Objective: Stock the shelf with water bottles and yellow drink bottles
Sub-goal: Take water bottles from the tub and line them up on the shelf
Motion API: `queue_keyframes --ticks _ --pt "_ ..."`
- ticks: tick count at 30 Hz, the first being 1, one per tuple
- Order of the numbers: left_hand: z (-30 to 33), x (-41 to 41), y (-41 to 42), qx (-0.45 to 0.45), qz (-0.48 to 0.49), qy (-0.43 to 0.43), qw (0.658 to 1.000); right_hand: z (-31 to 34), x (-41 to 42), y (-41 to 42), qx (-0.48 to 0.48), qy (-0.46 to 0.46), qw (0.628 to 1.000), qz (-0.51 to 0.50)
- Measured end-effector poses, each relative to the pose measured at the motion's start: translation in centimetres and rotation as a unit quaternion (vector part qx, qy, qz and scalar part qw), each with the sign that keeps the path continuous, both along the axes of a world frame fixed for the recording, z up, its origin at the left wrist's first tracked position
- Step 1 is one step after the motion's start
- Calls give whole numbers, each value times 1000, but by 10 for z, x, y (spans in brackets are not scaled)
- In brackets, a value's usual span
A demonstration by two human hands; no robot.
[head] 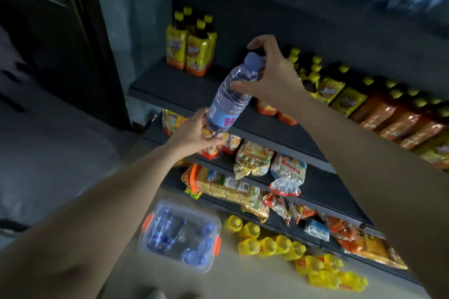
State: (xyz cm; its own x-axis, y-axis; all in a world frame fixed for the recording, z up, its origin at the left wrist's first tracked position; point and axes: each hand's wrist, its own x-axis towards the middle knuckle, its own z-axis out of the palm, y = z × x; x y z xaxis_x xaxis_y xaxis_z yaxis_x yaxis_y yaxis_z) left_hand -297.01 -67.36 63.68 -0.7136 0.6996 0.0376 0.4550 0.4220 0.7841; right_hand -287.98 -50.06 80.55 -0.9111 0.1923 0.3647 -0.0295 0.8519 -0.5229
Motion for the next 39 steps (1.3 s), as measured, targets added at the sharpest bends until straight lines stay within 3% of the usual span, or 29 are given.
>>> queue_keyframes --ticks 4,9,15,20,29,39 --pt "51 5 18 30 2 27 999 41 7 -11 14 32 999 -34" --pt "86 14 26 46 -46 -9 998 67 16 -20 -35 53 995 -78" --pt "128 26 39 59 -116 -22 991 75 42 -8 -88 -34 991 -99" --pt "180 37 68 42 -196 -3 980 104 59 23 -100 -5 983 -153" --pt "290 15 157 -30 -209 192 958 202 102 126 -79 57 961 -259" --pt "343 1 318 57 -129 337 931 234 119 296 -5 114 897 -428"
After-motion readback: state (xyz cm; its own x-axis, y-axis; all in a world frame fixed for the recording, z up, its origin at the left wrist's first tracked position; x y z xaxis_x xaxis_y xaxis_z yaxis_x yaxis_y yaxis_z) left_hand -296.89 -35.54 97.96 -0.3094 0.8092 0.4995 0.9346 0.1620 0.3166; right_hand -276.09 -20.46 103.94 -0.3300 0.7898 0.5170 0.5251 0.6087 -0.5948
